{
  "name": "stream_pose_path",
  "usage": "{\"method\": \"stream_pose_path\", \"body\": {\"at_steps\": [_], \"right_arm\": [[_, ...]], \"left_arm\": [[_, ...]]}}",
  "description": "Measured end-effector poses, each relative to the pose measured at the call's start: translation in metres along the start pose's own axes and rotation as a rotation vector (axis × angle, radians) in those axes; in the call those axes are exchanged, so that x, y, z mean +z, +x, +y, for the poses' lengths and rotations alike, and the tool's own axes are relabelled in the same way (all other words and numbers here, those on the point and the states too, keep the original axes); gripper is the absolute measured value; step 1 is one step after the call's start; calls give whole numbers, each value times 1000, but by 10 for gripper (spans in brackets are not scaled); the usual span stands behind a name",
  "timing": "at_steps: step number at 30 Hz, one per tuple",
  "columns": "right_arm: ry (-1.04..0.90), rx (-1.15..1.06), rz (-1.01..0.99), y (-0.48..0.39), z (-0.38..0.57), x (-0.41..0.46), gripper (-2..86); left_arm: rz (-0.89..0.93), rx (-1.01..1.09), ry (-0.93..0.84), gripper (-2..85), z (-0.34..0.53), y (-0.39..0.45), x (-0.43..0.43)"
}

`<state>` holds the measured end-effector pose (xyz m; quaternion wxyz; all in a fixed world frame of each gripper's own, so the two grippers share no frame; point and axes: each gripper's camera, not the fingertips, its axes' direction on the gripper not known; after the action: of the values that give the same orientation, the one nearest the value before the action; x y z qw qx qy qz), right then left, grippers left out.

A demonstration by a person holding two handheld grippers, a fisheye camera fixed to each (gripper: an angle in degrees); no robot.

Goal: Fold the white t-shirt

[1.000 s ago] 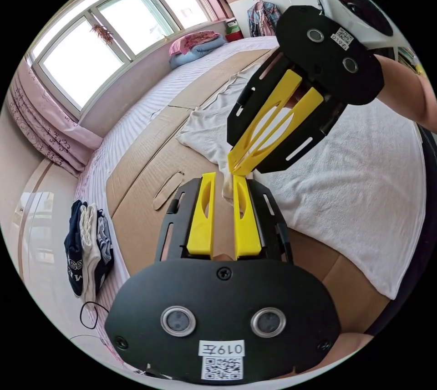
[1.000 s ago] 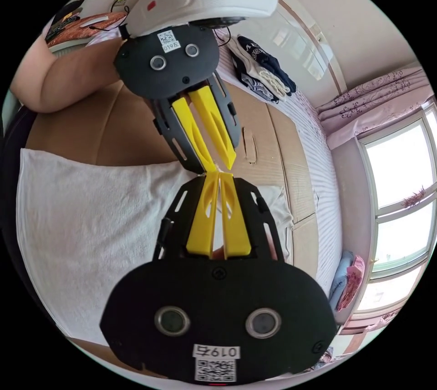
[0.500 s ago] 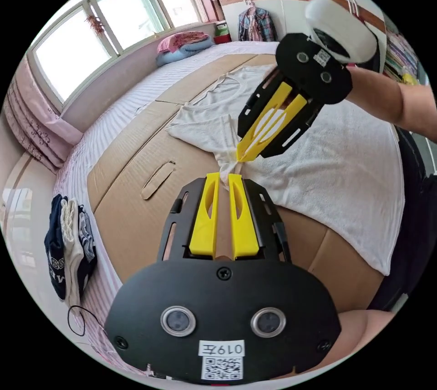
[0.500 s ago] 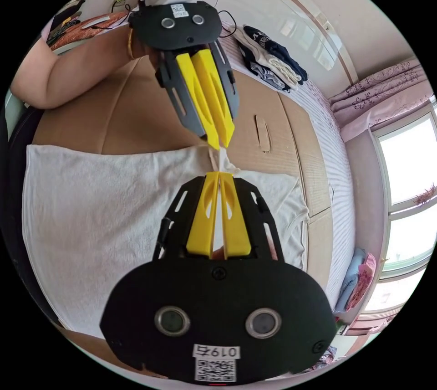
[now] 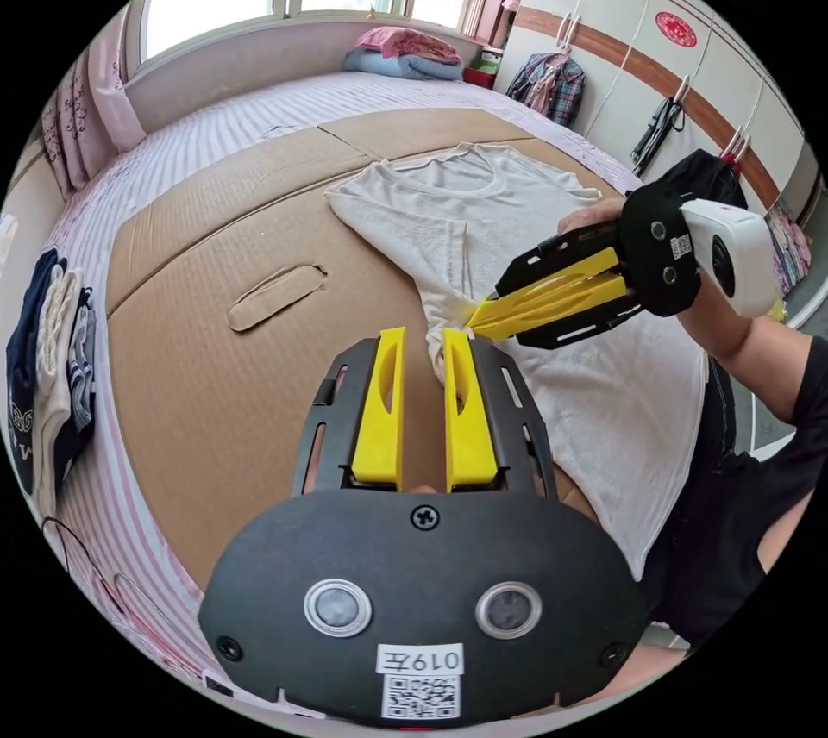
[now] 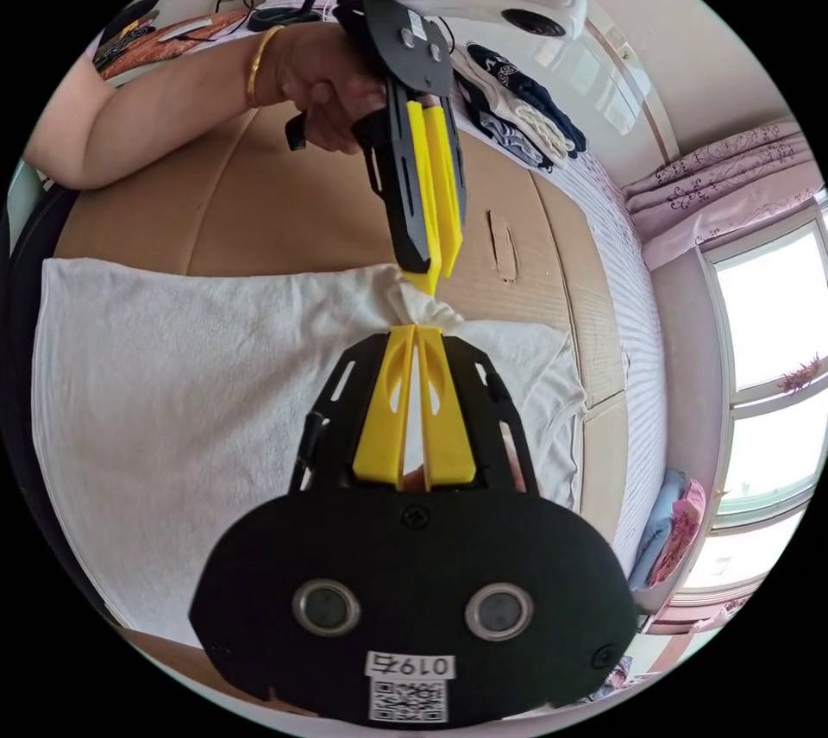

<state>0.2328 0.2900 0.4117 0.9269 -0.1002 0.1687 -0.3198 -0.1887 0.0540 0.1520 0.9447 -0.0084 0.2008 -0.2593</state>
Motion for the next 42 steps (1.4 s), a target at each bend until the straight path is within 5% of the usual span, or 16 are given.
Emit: {"method": "stream_pose_path", "body": {"at_steps": [11,17,26,34,42], "right_arm": [[8,73,27,17,14,7,-3],[195,293,-16,31,19,-25,32],[90,300,-37,31,-7,12,64],[28,395,-123,47,-2,22,37],[23,382,-83,41,-2,27,20]], "left_arm": [[53,-8,-35,17,-25,-54,39],[97,-83,-19,14,-37,-94,55],[113,-73,-21,19,-54,-135,79],[164,-396,202,33,-68,-209,77],[173,-528,147,67,-169,-266,129]]}}
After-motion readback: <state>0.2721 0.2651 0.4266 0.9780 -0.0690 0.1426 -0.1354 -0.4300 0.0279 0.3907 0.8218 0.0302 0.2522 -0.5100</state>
